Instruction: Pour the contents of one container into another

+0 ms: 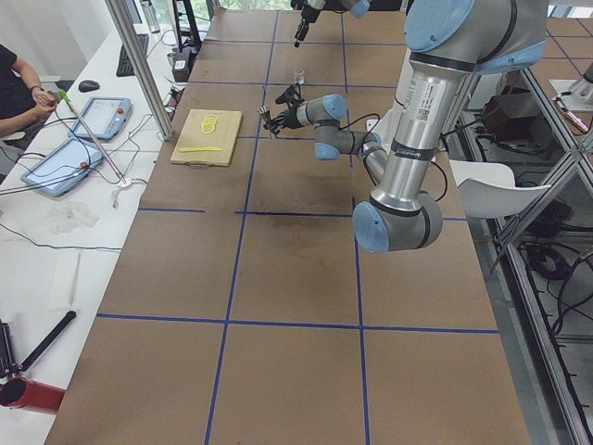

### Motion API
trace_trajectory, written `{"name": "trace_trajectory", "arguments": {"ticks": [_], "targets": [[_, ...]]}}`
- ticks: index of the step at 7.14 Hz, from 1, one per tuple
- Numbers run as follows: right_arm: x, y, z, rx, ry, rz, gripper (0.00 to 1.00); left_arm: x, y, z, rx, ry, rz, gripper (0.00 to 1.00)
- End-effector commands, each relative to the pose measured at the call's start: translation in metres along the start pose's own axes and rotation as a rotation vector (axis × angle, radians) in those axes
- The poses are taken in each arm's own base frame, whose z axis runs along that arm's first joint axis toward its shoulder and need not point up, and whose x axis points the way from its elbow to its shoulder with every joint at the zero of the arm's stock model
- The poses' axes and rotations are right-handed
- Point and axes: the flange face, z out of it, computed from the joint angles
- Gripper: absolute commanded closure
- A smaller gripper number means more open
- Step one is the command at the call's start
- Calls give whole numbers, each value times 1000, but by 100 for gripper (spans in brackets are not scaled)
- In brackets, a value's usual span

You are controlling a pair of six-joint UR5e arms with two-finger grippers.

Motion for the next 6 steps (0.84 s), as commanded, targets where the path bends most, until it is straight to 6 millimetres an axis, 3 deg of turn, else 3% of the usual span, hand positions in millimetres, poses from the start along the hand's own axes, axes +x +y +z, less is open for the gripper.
{"name": "trace_trajectory", "arguments": {"ticks": [1,3,6], "targets": [[-20,37,21,140,61,-84,0,1,-1,1,-2,4,1,100],[2,81,74,258,-1,-69,0,-1,4,5,-10,-4,6,100],[-1,119,97,327,48,-131,0,-1,7,10,-16,-9,10,100]]}}
